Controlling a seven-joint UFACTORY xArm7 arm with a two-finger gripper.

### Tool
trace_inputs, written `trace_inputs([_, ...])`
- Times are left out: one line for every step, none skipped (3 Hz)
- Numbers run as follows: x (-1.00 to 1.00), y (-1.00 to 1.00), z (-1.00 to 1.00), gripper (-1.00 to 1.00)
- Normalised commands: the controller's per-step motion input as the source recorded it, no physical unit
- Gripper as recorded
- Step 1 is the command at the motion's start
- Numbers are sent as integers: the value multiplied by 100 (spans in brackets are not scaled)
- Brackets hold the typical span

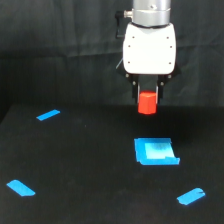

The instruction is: Pick up the red object from the table

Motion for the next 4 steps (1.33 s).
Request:
trace_inputs([4,1,8,-100])
trace_inputs([4,1,9,-100])
trace_inputs([4,1,8,-100])
trace_inputs([4,1,8,-100])
